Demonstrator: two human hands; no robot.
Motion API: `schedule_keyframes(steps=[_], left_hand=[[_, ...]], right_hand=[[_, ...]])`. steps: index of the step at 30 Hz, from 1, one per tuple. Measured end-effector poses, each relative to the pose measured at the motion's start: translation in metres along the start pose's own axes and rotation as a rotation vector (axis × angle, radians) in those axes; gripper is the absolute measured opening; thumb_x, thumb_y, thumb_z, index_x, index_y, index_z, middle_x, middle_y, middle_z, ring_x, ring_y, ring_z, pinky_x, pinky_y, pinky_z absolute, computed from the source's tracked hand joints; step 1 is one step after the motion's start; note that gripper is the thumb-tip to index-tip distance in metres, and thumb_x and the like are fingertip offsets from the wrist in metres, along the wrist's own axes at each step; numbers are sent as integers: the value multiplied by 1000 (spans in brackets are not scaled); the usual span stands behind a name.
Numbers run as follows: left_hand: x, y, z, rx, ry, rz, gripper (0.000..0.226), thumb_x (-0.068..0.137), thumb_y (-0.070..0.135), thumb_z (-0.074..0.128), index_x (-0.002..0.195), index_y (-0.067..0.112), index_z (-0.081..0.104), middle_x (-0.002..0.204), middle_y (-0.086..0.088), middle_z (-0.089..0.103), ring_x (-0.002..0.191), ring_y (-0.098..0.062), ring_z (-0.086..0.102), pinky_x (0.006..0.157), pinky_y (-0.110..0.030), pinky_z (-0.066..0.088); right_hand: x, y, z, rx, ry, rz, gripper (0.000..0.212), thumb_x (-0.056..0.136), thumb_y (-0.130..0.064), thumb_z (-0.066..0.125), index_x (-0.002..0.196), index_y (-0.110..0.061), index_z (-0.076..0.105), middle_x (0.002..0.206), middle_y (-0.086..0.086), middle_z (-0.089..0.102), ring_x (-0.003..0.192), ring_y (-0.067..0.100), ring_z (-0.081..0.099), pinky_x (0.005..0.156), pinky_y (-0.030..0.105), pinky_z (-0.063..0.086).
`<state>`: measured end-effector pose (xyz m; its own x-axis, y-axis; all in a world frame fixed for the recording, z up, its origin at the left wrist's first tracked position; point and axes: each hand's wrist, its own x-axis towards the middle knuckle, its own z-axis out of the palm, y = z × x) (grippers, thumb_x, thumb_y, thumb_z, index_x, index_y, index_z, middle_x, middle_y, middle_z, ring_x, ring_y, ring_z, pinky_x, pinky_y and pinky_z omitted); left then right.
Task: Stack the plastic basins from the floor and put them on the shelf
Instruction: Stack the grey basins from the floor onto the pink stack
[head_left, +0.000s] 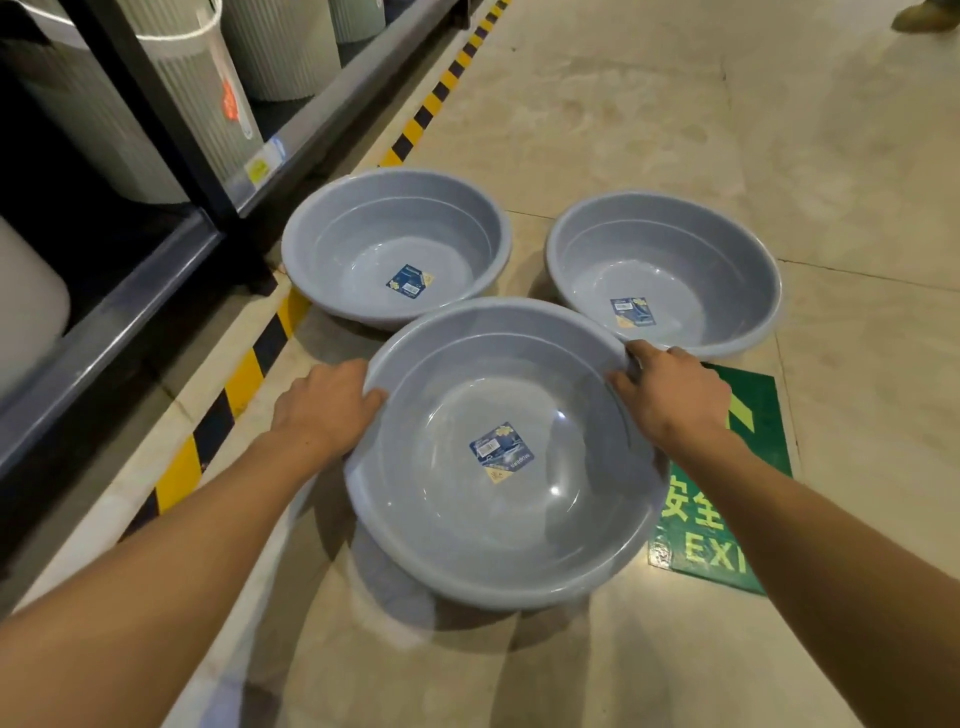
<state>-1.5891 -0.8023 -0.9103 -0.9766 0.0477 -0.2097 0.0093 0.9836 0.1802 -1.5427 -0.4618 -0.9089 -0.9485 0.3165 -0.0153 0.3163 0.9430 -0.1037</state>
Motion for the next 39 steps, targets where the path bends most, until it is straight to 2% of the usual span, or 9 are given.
schedule_keyframes(steps=[6, 10, 14, 17, 20, 25, 28, 31, 39], left_hand=[[-6, -12, 19, -180, -25, -114, 37, 94, 56, 54, 117, 29, 58, 100, -3, 68, 81, -22, 65, 71, -38, 56], [-25, -17, 27, -457, -78, -191, 32, 89, 52, 64, 103, 24, 60, 97, -7, 70, 77, -20, 65, 73, -41, 59], [-67, -20, 29, -843, -136, -314, 28, 84, 48, 74, 99, 29, 61, 87, -8, 76, 66, -27, 75, 48, -35, 60], [-95, -20, 41, -1084, -224, -379, 34, 81, 47, 78, 107, 29, 65, 87, -10, 80, 72, -31, 78, 57, -41, 63], [-102, -10, 57, -1270, -228, -394, 33, 82, 31, 81, 113, 31, 69, 97, -4, 81, 84, -27, 79, 65, -44, 64], [-96, 7, 60, -1307, -63, -496, 30, 76, 6, 67, 97, 27, 72, 93, -8, 79, 83, -33, 76, 61, -41, 62], [-100, 10, 49, -1303, -24, -513, 30, 76, 5, 67, 95, 27, 72, 93, -9, 79, 83, -32, 75, 61, -40, 61], [-112, 16, 22, -1312, -13, -492, 32, 79, 6, 69, 99, 30, 72, 92, -5, 79, 89, -31, 74, 75, -47, 64], [-153, 57, -153, -1305, -16, -497, 28, 81, 6, 67, 95, 30, 70, 100, -9, 76, 93, -31, 71, 81, -49, 61]], right_hand=[[-5, 4, 5, 74, -81, 50, 42, 93, -51, 52, 128, -28, 59, 110, 10, 68, 97, 35, 64, 78, 45, 57], [-19, 8, 7, 308, -164, 185, 48, 90, -57, 55, 126, -25, 59, 100, 5, 69, 86, 30, 67, 77, 46, 59], [-55, 24, 13, 703, -238, 355, 56, 87, -54, 67, 129, -20, 55, 98, 7, 72, 74, 27, 74, 65, 45, 64], [-87, 34, 21, 946, -391, 489, 54, 88, -51, 70, 129, -22, 52, 100, 6, 73, 78, 28, 77, 56, 40, 64], [-97, 27, 29, 1109, -441, 523, 42, 89, -36, 72, 125, -24, 55, 105, 7, 71, 86, 29, 75, 62, 44, 65], [-90, 6, 29, 1203, -381, 507, 43, 84, -1, 67, 122, -19, 58, 106, 16, 67, 100, 41, 68, 83, 62, 59], [-86, 4, 14, 1221, -375, 491, 40, 83, 2, 65, 113, -23, 59, 106, 16, 67, 99, 42, 67, 82, 62, 59], [-85, 2, -13, 1219, -353, 479, 40, 81, 3, 64, 112, -22, 59, 105, 16, 67, 98, 42, 68, 82, 62, 59], [-96, -6, -187, 1263, -327, 555, 32, 78, 7, 59, 98, -17, 64, 94, 19, 68, 81, 41, 62, 74, 59, 57]])
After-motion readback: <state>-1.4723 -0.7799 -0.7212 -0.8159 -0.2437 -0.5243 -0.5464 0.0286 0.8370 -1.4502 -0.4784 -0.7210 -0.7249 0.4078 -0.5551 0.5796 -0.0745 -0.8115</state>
